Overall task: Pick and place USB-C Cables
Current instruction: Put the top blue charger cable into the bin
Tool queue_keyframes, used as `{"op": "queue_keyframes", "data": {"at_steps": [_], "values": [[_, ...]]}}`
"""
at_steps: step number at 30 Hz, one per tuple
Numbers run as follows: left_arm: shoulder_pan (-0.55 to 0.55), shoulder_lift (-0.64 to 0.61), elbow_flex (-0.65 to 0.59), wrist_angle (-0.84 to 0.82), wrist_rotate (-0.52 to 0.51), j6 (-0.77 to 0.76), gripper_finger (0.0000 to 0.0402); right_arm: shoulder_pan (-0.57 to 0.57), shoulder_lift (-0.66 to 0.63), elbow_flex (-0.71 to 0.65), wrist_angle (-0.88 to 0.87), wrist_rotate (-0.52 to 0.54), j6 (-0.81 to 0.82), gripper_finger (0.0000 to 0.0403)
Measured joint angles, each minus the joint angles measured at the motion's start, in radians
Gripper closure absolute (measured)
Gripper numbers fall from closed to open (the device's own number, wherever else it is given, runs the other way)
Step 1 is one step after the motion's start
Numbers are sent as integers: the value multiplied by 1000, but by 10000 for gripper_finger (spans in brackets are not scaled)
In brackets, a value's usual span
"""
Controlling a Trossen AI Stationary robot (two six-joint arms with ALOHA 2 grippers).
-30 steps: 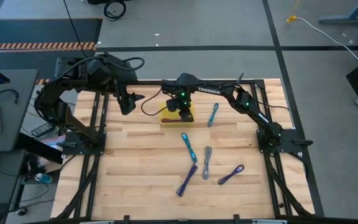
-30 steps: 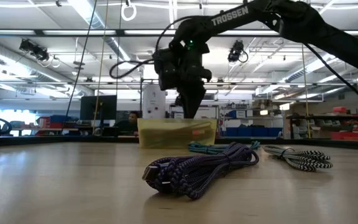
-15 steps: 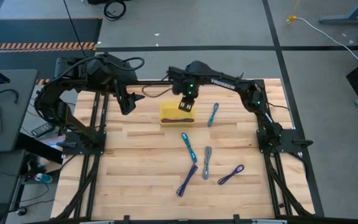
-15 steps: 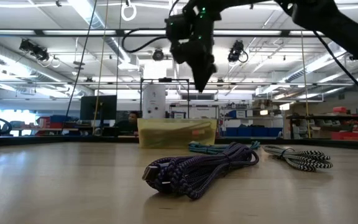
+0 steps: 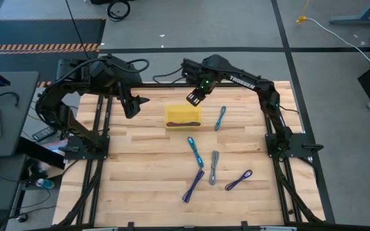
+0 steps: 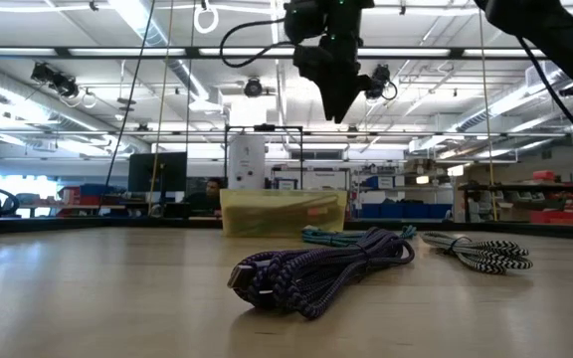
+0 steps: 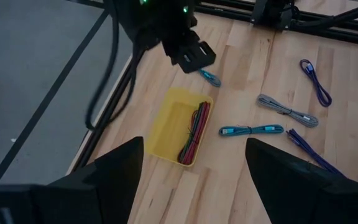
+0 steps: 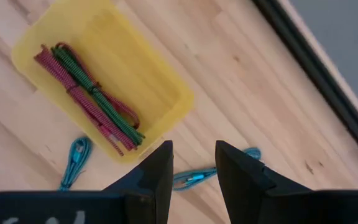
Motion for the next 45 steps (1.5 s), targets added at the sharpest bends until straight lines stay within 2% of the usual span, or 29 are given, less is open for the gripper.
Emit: {"op": "queue_keyframes", "data": {"at_steps": [4, 13, 18, 25, 29, 37, 40, 45], "values": [[0, 0, 0, 0, 0, 26, 114, -48, -23, 0, 0, 9, -5, 277], [0, 0, 0, -1, 0, 59, 114, -231, -127, 0, 0, 19, -60, 277], [0, 0, 0, -1, 0, 61, 114, -336, -258, 0, 0, 17, -55, 277], [0, 0, 0, -2, 0, 61, 114, -413, -514, 0, 0, -111, -45, 277], [0, 0, 0, 0, 0, 60, 114, -399, -659, 0, 0, -176, -4, 277], [1, 0, 0, 26, 0, 54, 114, -258, -868, -26, 2, -184, 155, 290], [1, 0, 0, 40, 0, 54, 114, -202, -934, -117, 1, -182, 202, 299], [1, 0, 0, 50, -1, 49, 114, -131, -1026, -384, 0, -164, 263, 304]]}}
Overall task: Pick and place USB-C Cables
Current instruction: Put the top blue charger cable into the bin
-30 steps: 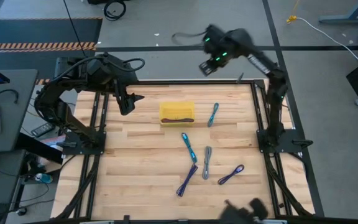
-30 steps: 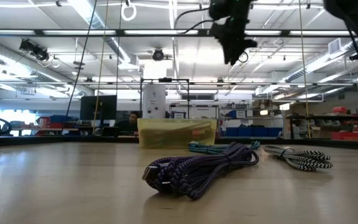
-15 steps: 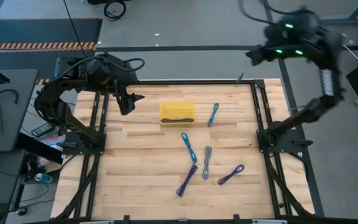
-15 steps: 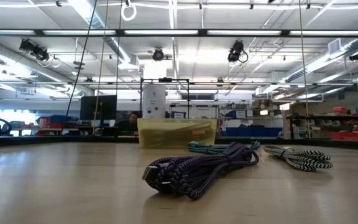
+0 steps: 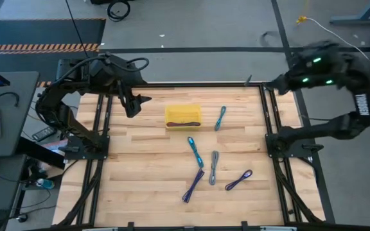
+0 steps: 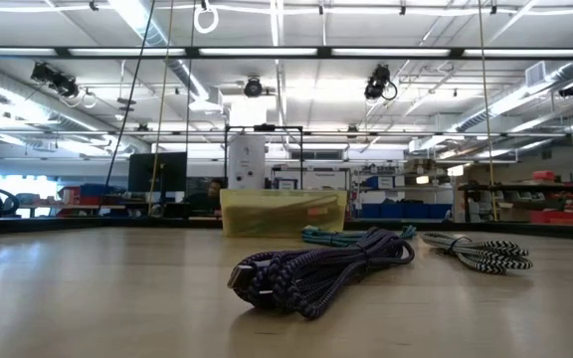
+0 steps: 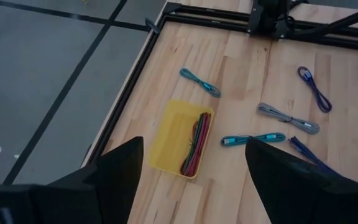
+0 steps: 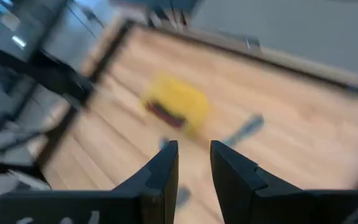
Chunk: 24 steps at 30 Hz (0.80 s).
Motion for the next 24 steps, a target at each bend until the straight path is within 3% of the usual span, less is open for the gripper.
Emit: {"op": "queue_keyframes", "data": {"at_steps": [6, 14, 19, 24], "values": [[0, 0, 0, 10, 0, -6, 114, 66, -42, -365, 83, 1, 71, 304], [0, 0, 0, 14, 0, -18, 114, 137, 15, -792, 454, 20, 174, 302], [0, 0, 0, 12, 0, -18, 114, 138, 83, -981, 717, -7, 259, 302], [0, 0, 0, 12, 0, -2, 114, 147, 159, -1056, 884, -24, 296, 302]]}}
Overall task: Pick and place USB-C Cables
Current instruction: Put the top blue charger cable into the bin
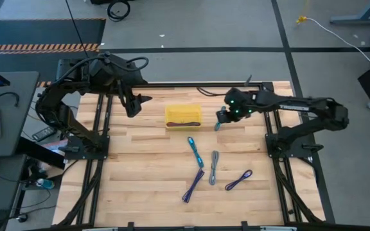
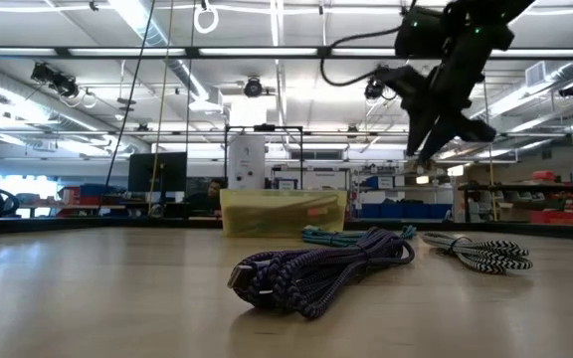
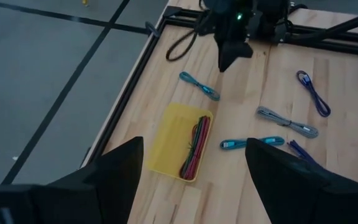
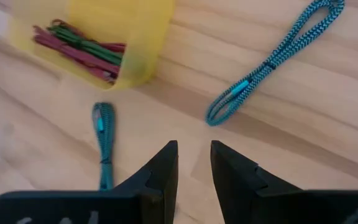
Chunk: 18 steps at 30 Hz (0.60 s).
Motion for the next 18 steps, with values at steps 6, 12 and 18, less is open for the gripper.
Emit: {"op": "queue_keyframes", "data": {"at_steps": [6, 12, 18], "values": [[0, 0, 0, 0, 0, 36, 114, -23, 91, -1, 2, -10, -1, 291], [0, 0, 0, -4, 0, 42, 114, -60, 162, -1, 8, -25, -1, 247], [0, 0, 0, -11, 0, 55, 114, -94, 241, 0, 30, -22, 6, 209]]}}
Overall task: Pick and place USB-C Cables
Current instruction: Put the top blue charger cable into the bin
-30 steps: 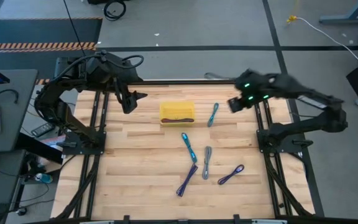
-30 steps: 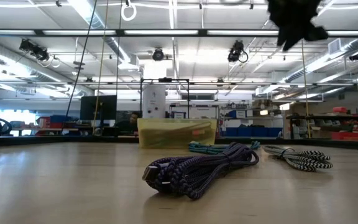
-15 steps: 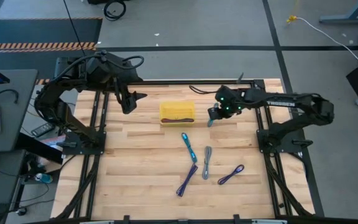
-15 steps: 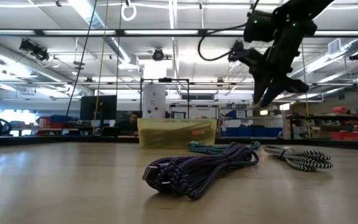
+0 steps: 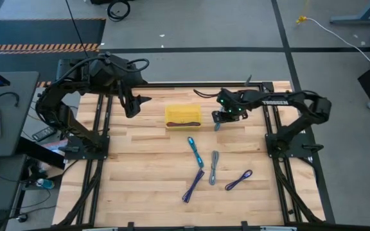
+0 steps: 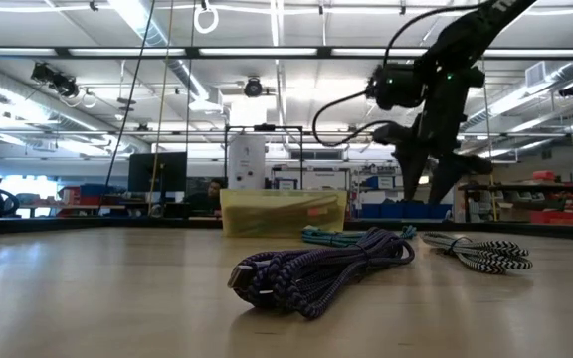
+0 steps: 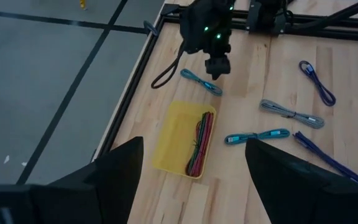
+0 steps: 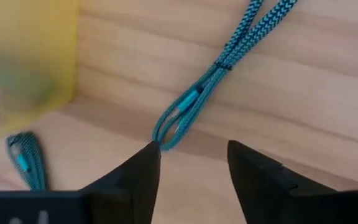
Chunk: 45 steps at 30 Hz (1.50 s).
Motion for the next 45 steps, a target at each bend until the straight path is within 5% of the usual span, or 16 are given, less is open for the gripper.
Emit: {"op": "queue_keyframes", "data": {"at_steps": [10, 25, 30, 36, 45], "values": [[0, 0, 0, 0, 0, 0, 114, -15, 140, 2, 199, -9, 26, 203], [0, 0, 0, -15, 0, 0, 114, -14, 164, 3, 68, -56, -60, 208], [0, 0, 0, -15, 0, 1, 114, -15, 163, 3, 17, -55, -70, 257], [0, 0, 0, -15, 0, 1, 114, -15, 163, 3, 12, -60, -107, 384], [0, 0, 0, -15, 0, 1, 114, 27, 118, 71, -26, -83, -195, 401]]}}
